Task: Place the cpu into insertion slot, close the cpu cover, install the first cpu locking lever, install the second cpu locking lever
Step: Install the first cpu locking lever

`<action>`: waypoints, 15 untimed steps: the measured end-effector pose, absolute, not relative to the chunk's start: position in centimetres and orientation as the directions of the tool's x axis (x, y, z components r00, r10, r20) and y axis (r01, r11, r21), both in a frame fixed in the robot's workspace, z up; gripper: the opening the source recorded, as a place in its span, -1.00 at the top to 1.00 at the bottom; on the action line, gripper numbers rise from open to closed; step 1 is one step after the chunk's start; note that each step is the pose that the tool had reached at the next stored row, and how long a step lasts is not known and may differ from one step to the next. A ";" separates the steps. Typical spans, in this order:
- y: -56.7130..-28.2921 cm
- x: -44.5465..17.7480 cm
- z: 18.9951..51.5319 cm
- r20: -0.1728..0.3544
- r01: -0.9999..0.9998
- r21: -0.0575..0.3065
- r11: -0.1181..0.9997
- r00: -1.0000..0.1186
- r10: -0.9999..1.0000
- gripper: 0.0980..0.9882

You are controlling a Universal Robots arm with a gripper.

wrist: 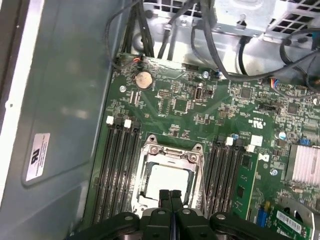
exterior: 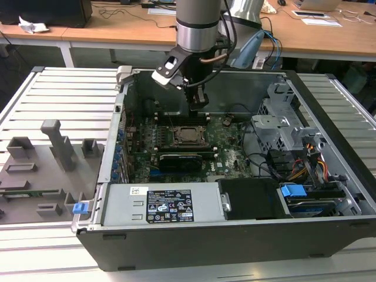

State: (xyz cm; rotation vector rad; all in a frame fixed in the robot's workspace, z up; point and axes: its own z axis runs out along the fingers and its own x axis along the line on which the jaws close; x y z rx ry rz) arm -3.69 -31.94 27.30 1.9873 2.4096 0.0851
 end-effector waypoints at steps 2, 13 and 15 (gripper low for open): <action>-31.9 -3.7 27.3 0.021 0.977 0.053 0.206 -0.207 0.978 0.98; -31.9 -3.7 27.3 0.021 0.956 0.053 0.289 -0.290 0.957 0.98; -31.9 -3.7 27.3 0.021 0.950 0.053 0.306 -0.308 0.951 0.98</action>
